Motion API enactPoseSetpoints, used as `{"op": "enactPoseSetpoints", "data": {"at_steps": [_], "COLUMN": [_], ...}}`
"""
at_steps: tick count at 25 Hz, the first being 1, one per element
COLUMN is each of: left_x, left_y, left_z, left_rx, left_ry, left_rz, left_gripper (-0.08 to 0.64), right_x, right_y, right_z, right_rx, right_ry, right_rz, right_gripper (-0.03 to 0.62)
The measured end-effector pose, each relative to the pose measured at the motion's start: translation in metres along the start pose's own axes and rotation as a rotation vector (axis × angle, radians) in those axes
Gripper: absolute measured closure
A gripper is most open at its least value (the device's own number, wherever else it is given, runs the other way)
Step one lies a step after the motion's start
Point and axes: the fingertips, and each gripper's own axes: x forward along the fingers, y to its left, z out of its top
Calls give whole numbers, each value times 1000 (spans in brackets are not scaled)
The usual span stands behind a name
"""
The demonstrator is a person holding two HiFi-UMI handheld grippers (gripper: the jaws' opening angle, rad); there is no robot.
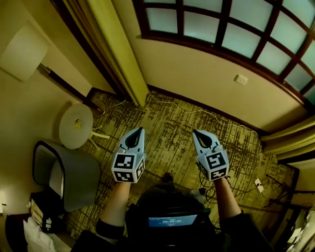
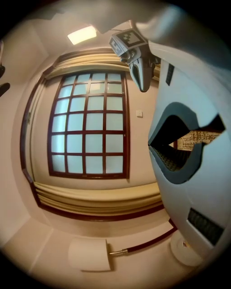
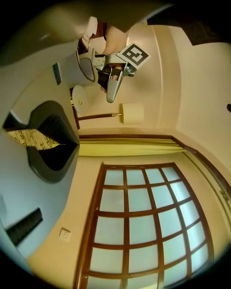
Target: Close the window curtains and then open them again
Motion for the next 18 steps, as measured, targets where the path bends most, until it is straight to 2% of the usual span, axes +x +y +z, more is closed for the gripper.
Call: {"op": "enactPoseSetpoints", "data": {"at_steps": [3,7,14,18], "left_x": [-11,-17,-2,21], "left_y": [30,57,85,87], "left_z": [-8,-11,0,6], "left_rx": [-23,-46,-63,-74], "left_ry": [3,-6,-27,-27], "left_rz": [41,54,36,27], "left_gripper": [560,560,560,560], "right_x": [27,50,83,98], "right_y": [27,48,57,40], "right_z": [10,22,44,57], "right_rx": [-21,-49,-84,-100], "right_ry": [3,12,29,26], "right_rz": [52,73,66,64], "right_gripper": [580,580,580,580]}}
